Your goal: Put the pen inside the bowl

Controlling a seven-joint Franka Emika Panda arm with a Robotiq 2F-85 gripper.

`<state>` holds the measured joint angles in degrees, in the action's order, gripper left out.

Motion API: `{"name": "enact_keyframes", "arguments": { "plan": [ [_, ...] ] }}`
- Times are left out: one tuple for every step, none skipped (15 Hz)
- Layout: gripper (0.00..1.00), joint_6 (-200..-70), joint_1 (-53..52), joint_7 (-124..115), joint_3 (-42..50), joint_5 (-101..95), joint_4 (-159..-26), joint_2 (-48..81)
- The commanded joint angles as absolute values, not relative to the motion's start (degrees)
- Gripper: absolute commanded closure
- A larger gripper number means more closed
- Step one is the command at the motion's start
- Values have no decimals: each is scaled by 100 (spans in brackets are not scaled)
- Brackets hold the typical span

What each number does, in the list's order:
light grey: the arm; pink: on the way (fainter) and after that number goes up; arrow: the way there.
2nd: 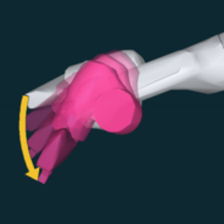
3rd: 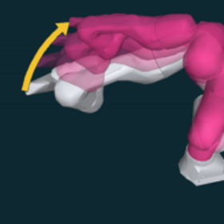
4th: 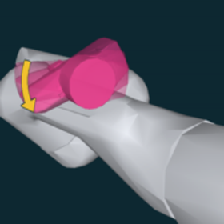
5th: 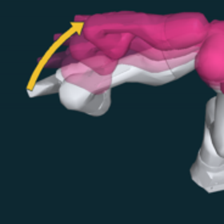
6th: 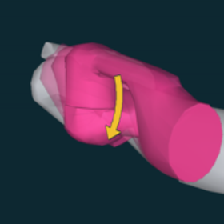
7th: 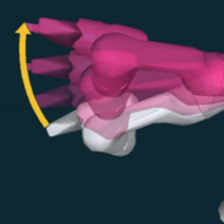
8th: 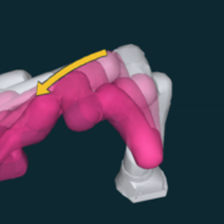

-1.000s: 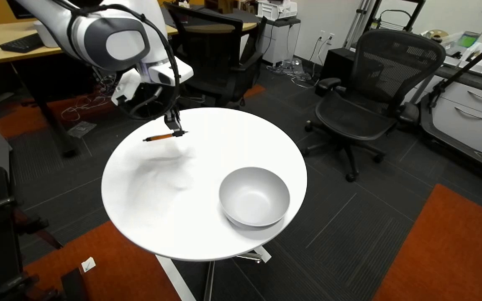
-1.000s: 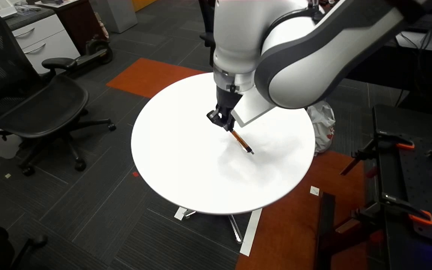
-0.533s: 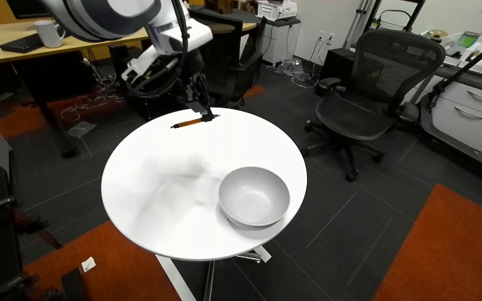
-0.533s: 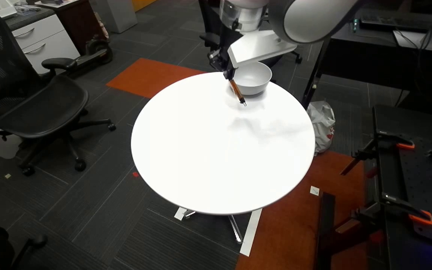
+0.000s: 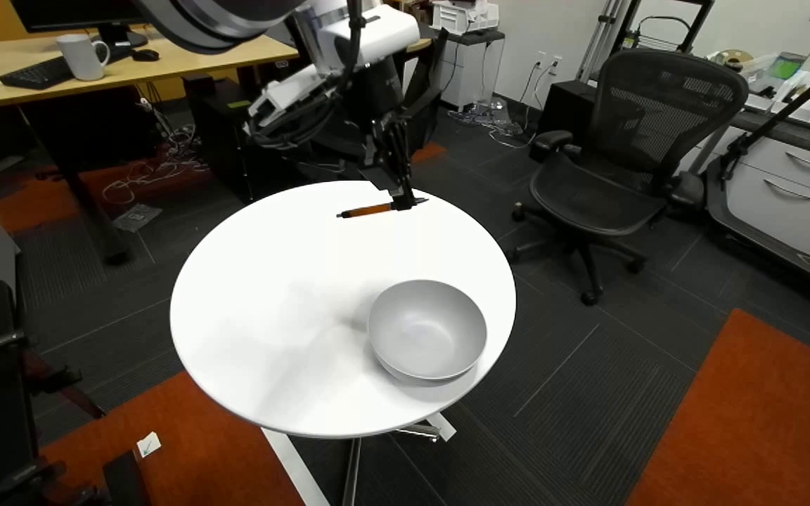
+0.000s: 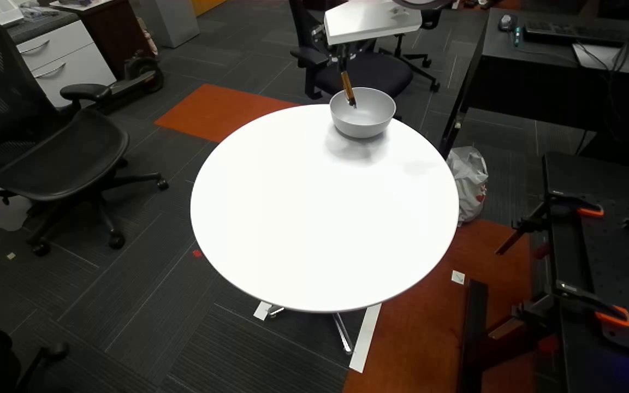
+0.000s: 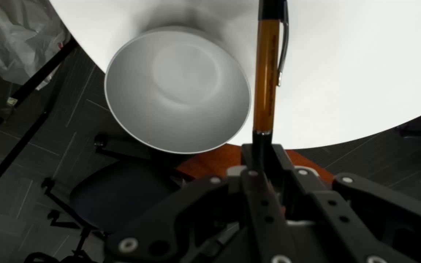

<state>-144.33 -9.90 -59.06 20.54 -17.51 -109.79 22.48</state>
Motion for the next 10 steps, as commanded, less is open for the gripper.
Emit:
{"name": "enact_keyframes", "arguments": {
  "plan": [
    [97,-13960,-647,-6131,1968,-1794,-10325,2603],
    [97,-13871,-558,-6090,1955,-1758,-10199,2676],
    [97,-13811,-475,-6065,1952,-1740,-10065,2780],
    [97,-13762,-383,-6011,1936,-1707,-9943,2876],
    [97,-13742,-287,-5941,1911,-1664,-9833,2977],
    [97,-13743,-196,-5898,1883,-1603,-9732,3077],
    [97,-13757,-90,-5835,1849,-1523,-9637,3189],
    [97,-13775,-14,-5804,1826,-1457,-9556,3294],
    [97,-13788,69,-5760,1801,-1386,-9476,3408],
    [97,-13797,144,-5718,1772,-1308,-9410,3509]
  ]
}}
